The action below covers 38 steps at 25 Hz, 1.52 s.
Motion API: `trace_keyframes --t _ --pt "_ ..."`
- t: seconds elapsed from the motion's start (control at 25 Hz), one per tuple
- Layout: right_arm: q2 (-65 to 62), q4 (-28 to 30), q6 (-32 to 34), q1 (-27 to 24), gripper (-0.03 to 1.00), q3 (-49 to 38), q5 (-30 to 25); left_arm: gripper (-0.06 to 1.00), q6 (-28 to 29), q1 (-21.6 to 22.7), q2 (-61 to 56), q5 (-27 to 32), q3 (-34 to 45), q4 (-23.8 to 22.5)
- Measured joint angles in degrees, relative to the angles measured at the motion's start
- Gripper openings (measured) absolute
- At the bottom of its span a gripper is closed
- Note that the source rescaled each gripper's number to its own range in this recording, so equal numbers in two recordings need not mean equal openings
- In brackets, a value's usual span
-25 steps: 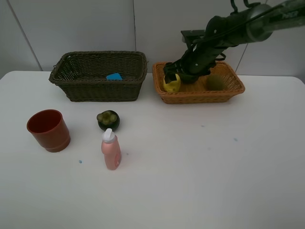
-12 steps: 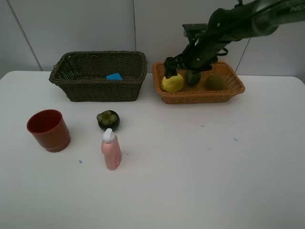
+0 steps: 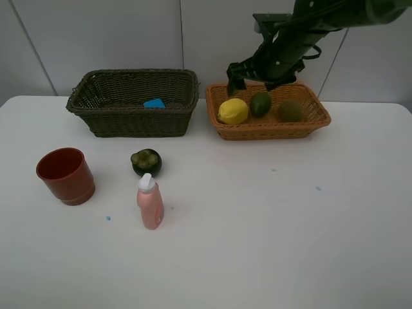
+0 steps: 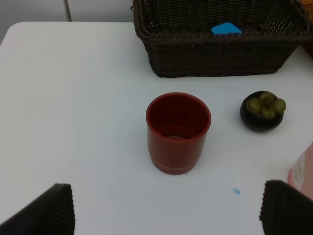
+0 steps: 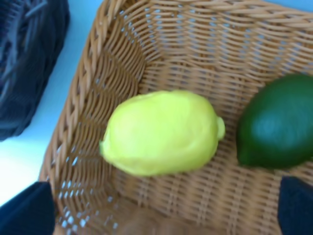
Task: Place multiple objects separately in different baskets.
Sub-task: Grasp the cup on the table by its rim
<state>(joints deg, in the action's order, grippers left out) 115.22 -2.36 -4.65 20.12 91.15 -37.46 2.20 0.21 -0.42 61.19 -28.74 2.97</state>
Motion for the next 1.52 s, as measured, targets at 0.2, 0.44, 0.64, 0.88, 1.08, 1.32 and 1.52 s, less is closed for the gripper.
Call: trace_keyframes --t 0.2,0.44,0.64,0.88,1.08,1.32,1.52 --pt "-5.67 1.33 0.0 0.06 1.0 -0.01 -6.54 0.98 0.0 0.0 0.0 0.0 0.0 0.0" --pt "-16.28 3.83 0.0 1.31 1.0 -5.46 -9.63 0.98 0.0 0.0 0.0 0.0 0.0 0.0" --pt "-29.32 3.96 0.0 1.36 1.0 -16.02 -9.43 0.98 0.0 0.0 0.0 0.0 0.0 0.0" --pt "-45.9 4.02 0.0 1.36 1.0 -28.27 -8.77 0.98 0.0 0.0 0.0 0.0 0.0 0.0" --pt "-57.28 4.07 0.0 1.36 1.0 -35.56 -8.77 0.98 0.0 0.0 0.0 0.0 0.0 0.0" --pt "-68.16 4.07 -3.22 1.36 1.0 -41.24 -9.63 0.98 0.0 0.0 0.0 0.0 0.0 0.0" --pt "-75.53 4.07 -5.24 1.36 1.0 -44.26 -13.97 0.98 0.0 0.0 0.0 0.0 0.0 0.0"
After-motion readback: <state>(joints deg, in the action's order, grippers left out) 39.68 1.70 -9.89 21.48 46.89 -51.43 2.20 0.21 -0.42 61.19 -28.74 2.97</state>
